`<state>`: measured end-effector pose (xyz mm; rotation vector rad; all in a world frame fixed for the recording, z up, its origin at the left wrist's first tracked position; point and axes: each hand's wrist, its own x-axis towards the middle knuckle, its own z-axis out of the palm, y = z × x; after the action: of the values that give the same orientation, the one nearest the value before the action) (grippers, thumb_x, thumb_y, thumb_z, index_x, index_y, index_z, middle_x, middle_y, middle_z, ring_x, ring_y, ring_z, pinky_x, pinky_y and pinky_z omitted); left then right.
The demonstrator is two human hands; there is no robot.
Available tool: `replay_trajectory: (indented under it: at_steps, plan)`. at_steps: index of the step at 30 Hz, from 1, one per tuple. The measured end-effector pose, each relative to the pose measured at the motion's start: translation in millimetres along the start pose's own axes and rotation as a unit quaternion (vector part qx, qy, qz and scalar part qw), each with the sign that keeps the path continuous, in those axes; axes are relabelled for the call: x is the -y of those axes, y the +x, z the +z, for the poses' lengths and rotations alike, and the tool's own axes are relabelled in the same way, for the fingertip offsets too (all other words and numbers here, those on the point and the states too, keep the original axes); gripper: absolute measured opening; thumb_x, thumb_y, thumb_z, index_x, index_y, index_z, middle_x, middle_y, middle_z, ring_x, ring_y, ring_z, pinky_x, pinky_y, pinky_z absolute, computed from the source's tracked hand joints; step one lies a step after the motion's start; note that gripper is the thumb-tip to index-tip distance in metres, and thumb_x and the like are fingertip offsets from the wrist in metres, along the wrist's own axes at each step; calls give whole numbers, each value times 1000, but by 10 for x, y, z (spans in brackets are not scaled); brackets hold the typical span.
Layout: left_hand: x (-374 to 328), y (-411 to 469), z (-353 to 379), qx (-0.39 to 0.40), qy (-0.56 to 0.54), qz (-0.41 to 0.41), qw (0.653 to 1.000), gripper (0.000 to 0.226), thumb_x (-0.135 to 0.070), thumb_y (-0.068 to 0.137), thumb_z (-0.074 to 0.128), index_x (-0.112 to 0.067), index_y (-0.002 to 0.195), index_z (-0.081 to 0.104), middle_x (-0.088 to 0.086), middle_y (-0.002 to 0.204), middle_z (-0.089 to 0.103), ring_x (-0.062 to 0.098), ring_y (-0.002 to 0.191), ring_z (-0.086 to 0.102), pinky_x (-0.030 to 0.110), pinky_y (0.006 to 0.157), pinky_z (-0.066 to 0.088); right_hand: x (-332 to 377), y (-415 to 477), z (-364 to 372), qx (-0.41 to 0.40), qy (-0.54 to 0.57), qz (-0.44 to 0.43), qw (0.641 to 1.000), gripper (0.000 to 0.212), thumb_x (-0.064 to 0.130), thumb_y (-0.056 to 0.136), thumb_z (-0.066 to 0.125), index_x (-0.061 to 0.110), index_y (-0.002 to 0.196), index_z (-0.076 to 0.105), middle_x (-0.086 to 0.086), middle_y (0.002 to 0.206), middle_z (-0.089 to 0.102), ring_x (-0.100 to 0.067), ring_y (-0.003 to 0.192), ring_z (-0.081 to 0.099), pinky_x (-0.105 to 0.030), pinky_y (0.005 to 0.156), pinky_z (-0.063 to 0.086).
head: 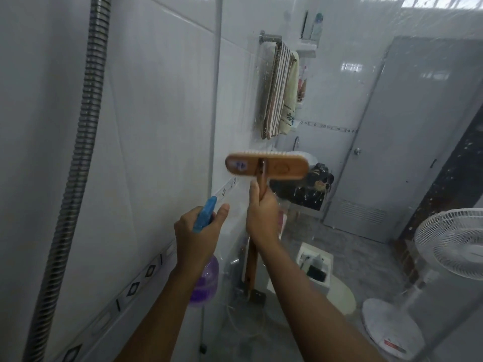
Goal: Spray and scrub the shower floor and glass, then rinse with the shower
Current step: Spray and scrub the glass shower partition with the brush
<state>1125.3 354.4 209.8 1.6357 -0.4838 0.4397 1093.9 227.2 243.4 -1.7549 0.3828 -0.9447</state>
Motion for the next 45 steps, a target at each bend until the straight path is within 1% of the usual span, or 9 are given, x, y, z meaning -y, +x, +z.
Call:
replay_trajectory:
  at_steps: [4, 8, 12, 16, 21, 24, 29, 32, 45]
  plan:
    - [-12, -63, 72, 1, 1, -15, 1000, 30, -46, 86, 72, -17, 83, 67, -4, 72, 68, 16, 55, 65, 30, 50, 59, 78, 111, -71, -8, -6, -27, 1000, 35, 51, 103, 41, 22, 101, 59, -6, 85, 65, -13, 75, 66, -31, 67, 55]
    - [-58, -147, 160, 9, -7, -20, 1000, 26, -37, 89, 74, -14, 78, 67, 0, 63, 66, 16, 52, 64, 37, 50, 59, -683, -506, -288, -21, 8, 74, 997, 28, 48, 102, 42, 28, 91, 57, -10, 83, 63, -6, 70, 64, -25, 66, 54]
    - [-182, -308, 338, 50, -31, -14, 998, 21, -37, 89, 72, -22, 76, 64, 2, 64, 65, 19, 54, 65, 41, 52, 60, -1155, -792, -737, -45, -61, 126, 989, 41, 57, 98, 40, 23, 97, 63, -2, 85, 70, -10, 77, 69, -43, 77, 60]
    - [-381, -490, 608, 91, -56, -26, 994, 36, -51, 83, 66, -17, 71, 64, -2, 58, 60, 17, 51, 62, 41, 51, 58, -679, -500, -1279, -93, -46, 66, 992, 42, 51, 101, 42, 17, 91, 63, -2, 78, 68, -14, 72, 67, -35, 68, 57]
    - [-728, -755, 1005, 157, -64, -29, 985, 40, -35, 85, 78, -8, 59, 65, 9, 51, 59, 11, 42, 53, 27, 42, 42, 140, -31, -1916, -120, -28, 5, 992, 36, 51, 103, 41, 23, 94, 62, 6, 74, 62, -13, 68, 61, -29, 61, 50]
    - [-947, -872, 1179, 185, -67, -29, 980, 42, -35, 84, 80, -17, 53, 58, -1, 45, 51, 6, 41, 46, 22, 42, 37, 398, 32, -2244, -129, -37, -15, 991, 37, 49, 103, 41, 23, 80, 55, 4, 62, 51, -15, 57, 52, -29, 51, 43]
    - [-1122, -868, 1330, 215, -94, -23, 972, 39, -44, 80, 81, -9, 69, 68, 9, 59, 62, 27, 54, 62, 40, 54, 58, 440, -22, -2543, -107, -45, -3, 993, 39, 52, 102, 41, 22, 81, 54, 5, 57, 48, -14, 50, 49, -32, 49, 43]
    - [-1217, -888, 1386, 186, -92, -19, 978, 42, -43, 80, 81, -5, 69, 70, 14, 59, 63, 35, 57, 63, 51, 51, 55, 391, -16, -2600, -104, -44, -2, 994, 41, 55, 101, 42, 22, 81, 56, 2, 59, 47, -21, 55, 49, -37, 53, 44]
    - [-1534, -1055, 1516, 126, -92, 45, 987, 33, -31, 84, 79, -17, 62, 59, -9, 48, 55, 4, 44, 55, 10, 43, 39, -179, -316, -2712, -53, -43, 7, 998, 38, 48, 102, 45, 19, 87, 64, 8, 56, 53, -3, 50, 49, -19, 49, 41]
